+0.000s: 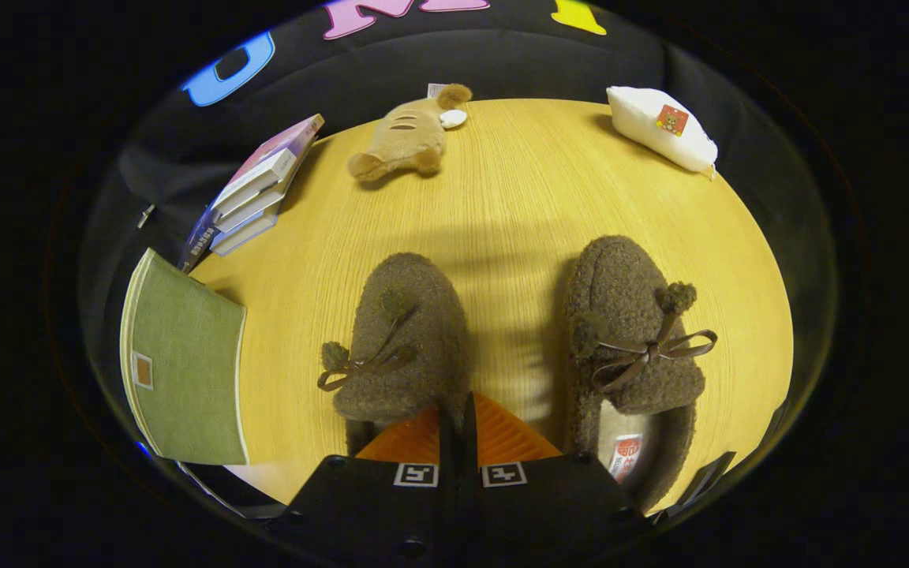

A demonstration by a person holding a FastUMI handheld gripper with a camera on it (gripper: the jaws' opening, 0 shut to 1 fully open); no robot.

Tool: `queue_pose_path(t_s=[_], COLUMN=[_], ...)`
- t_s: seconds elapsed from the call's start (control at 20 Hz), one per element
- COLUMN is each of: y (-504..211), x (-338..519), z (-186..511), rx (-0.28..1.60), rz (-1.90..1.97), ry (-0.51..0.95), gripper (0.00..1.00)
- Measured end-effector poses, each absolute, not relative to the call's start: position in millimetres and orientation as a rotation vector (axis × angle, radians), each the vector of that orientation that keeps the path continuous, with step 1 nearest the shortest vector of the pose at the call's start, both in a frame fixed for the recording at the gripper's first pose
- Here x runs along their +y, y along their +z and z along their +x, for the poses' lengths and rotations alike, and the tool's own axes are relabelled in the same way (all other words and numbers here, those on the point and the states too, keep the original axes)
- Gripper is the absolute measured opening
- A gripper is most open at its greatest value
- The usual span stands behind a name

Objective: Open the storage box then place both shoes into the box .Put the left shoe in first, then the right shoe, with the right side of both shoes facing outward in a uniform manner.

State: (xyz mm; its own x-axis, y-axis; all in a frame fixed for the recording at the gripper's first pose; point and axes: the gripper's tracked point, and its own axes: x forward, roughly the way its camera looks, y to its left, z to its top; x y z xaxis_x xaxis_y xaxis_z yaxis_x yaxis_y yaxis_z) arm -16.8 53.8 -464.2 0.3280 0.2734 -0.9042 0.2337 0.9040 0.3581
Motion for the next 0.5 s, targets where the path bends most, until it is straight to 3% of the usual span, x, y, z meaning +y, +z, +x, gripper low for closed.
queue_pose_path(t_s=[0.5], y=[-356], x=[72], z=[3], rx=[1.125], rz=[0.583], ry=[0.070], gripper=[0.05])
